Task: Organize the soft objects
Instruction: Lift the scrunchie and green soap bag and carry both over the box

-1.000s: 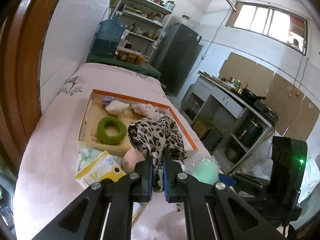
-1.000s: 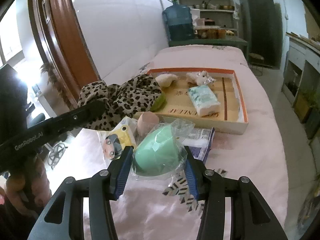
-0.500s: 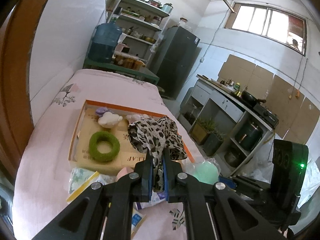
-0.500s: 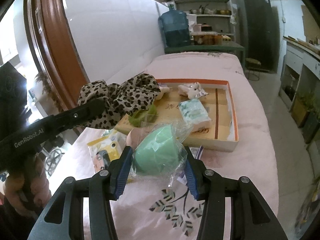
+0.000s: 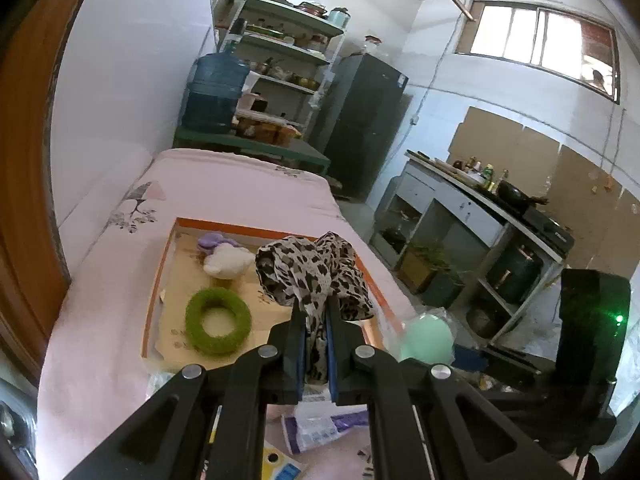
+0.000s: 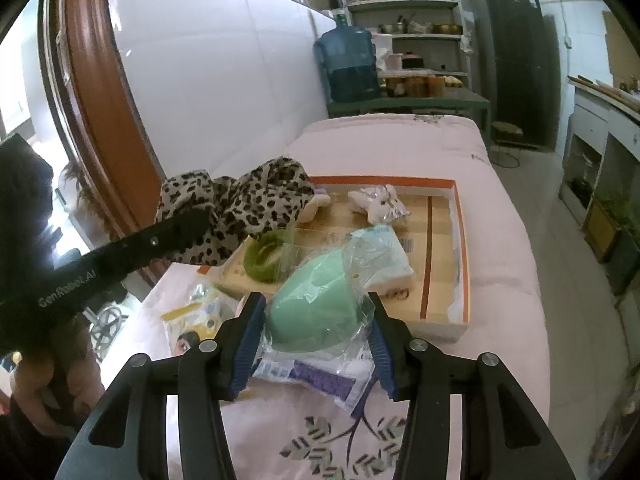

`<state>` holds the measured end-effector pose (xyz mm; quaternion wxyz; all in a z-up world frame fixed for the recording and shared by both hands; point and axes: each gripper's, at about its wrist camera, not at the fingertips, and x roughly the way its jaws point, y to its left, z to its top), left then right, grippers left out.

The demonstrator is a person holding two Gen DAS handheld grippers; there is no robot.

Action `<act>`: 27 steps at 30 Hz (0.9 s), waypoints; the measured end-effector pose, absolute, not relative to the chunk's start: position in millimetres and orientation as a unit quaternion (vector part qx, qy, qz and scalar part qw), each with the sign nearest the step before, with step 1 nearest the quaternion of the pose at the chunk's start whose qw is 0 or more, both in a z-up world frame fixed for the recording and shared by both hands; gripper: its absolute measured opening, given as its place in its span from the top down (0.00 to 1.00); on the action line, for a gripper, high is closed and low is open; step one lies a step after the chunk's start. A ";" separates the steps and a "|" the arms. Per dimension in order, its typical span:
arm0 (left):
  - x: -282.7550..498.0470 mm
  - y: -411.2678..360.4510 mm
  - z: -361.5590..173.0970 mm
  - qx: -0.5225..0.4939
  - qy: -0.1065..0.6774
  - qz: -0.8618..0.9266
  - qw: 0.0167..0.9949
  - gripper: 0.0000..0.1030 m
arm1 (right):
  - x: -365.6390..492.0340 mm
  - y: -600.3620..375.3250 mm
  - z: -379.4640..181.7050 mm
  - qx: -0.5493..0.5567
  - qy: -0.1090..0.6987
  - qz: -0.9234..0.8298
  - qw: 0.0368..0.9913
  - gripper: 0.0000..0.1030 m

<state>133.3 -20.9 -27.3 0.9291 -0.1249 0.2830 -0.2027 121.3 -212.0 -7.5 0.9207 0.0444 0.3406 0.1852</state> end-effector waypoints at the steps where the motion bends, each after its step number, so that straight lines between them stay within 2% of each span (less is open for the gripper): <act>1: 136.6 -20.7 -27.7 -0.124 0.284 -0.199 0.930 0.92 | 124.6 -212.2 -7.2 0.044 0.340 0.186 0.921 0.50; 27: 196.8 -15.6 -50.8 -0.081 0.303 -0.111 0.943 0.92 | 196.8 -204.1 -21.2 0.046 0.347 0.175 0.920 0.50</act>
